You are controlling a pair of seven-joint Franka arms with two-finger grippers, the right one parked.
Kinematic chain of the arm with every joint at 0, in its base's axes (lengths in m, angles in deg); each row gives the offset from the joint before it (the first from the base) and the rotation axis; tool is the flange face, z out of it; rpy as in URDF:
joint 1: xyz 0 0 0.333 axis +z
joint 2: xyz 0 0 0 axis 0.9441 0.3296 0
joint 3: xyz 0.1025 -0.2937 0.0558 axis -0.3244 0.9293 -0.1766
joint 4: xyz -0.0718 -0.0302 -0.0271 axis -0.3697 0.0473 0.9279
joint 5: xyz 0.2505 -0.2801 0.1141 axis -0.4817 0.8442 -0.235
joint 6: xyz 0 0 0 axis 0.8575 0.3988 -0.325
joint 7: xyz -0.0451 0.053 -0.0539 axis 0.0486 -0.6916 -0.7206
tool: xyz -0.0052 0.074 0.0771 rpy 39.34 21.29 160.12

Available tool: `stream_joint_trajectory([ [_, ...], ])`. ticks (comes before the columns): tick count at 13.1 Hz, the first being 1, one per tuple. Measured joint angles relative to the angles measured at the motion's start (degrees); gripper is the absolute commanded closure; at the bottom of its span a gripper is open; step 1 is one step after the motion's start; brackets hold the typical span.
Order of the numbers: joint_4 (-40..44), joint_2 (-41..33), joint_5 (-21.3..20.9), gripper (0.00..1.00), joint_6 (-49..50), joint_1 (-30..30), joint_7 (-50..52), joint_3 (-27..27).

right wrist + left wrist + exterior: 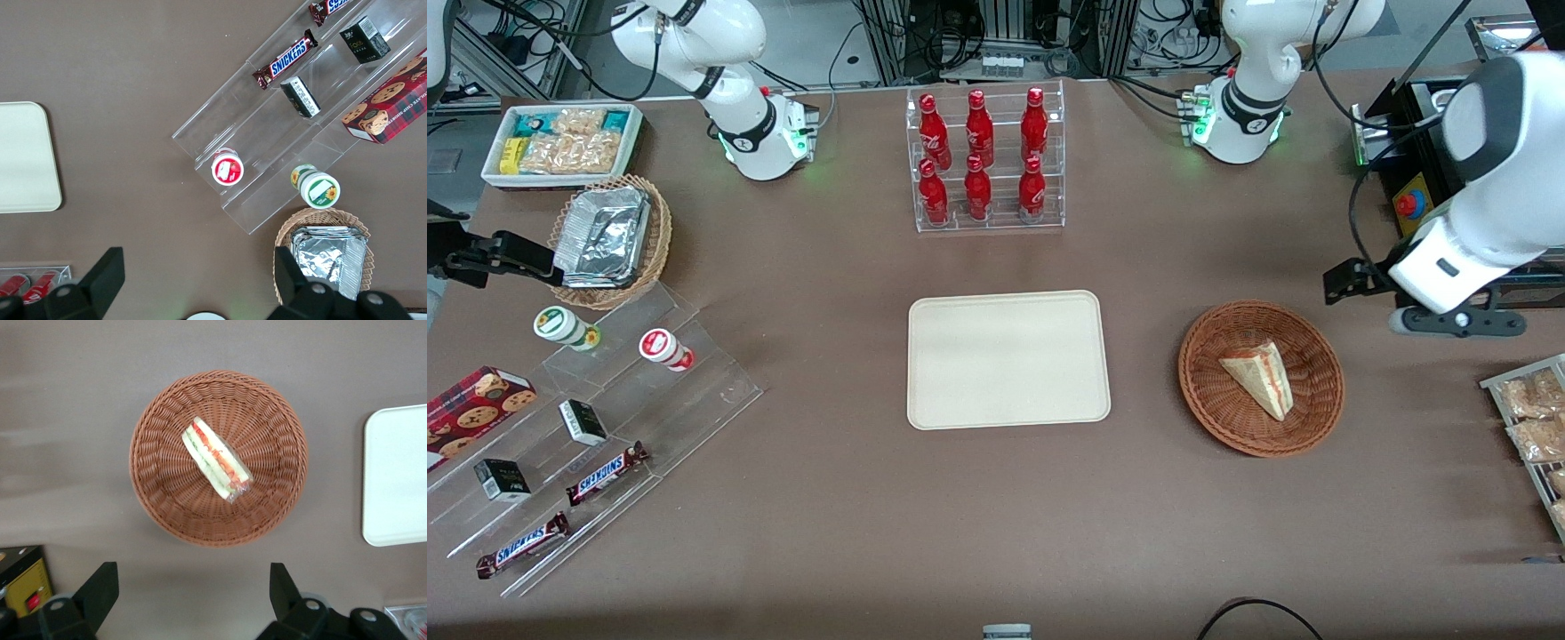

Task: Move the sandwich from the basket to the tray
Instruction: 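Move the left gripper over the wicker basket holding the sandwich, then lower the open left gripper around the wrapped sandwich in the basket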

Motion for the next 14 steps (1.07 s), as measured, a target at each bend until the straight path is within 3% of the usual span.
stream_joint_trajectory([
  [5,-13.49,-1.09,0.01,0.0,-16.76,-0.21,0.79,0.03],
  [8,-17.26,-1.09,0.05,0.0,-22.18,-0.22,4.73,0.04],
  [14,-18.02,2.15,0.18,0.0,-27.48,-2.58,30.0,0.52],
])
